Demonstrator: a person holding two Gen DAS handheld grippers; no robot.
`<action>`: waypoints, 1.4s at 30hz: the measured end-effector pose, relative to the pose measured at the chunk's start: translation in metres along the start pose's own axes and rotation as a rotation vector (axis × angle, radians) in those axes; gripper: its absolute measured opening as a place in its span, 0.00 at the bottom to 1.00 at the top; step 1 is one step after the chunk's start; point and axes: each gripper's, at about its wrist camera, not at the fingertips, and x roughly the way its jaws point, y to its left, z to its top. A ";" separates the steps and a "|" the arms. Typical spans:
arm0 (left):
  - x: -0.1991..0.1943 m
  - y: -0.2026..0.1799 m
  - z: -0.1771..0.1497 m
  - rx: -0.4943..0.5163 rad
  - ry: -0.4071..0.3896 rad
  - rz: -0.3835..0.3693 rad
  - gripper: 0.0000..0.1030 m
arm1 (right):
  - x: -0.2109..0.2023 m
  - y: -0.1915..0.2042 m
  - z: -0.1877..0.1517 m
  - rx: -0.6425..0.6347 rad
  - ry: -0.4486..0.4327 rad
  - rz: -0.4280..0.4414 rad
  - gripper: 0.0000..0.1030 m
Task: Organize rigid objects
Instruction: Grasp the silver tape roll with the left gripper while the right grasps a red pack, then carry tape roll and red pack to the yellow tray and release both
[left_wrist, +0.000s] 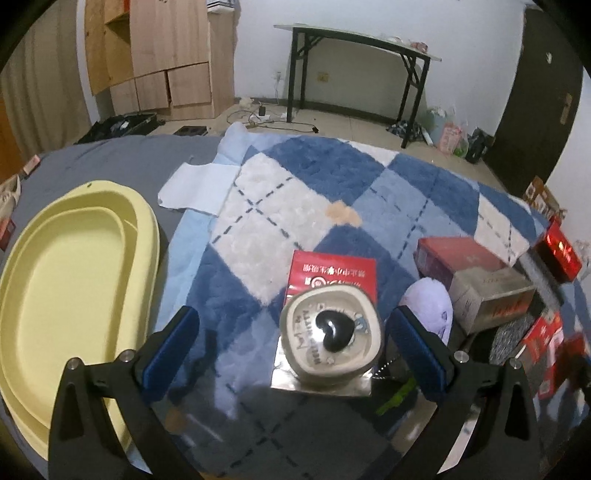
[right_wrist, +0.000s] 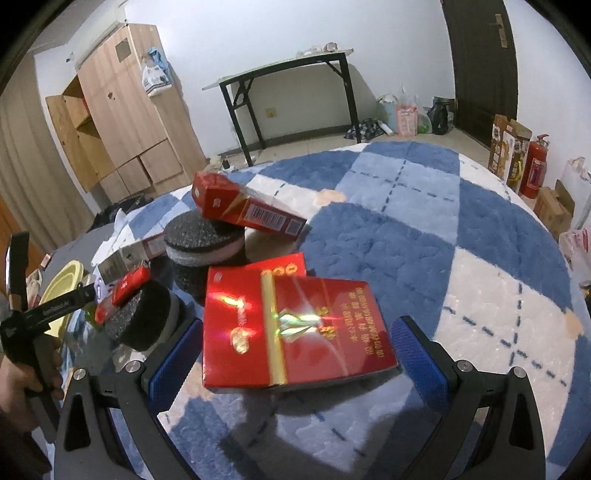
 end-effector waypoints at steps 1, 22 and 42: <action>0.000 0.000 0.001 -0.004 0.000 -0.008 0.92 | -0.001 -0.002 0.000 0.017 0.000 0.013 1.00; -0.010 -0.005 -0.004 0.016 -0.022 -0.025 0.50 | -0.004 -0.010 0.004 0.066 0.001 0.043 0.91; -0.184 0.006 -0.024 0.009 -0.139 -0.033 0.50 | -0.098 0.042 -0.003 -0.126 -0.168 0.090 0.91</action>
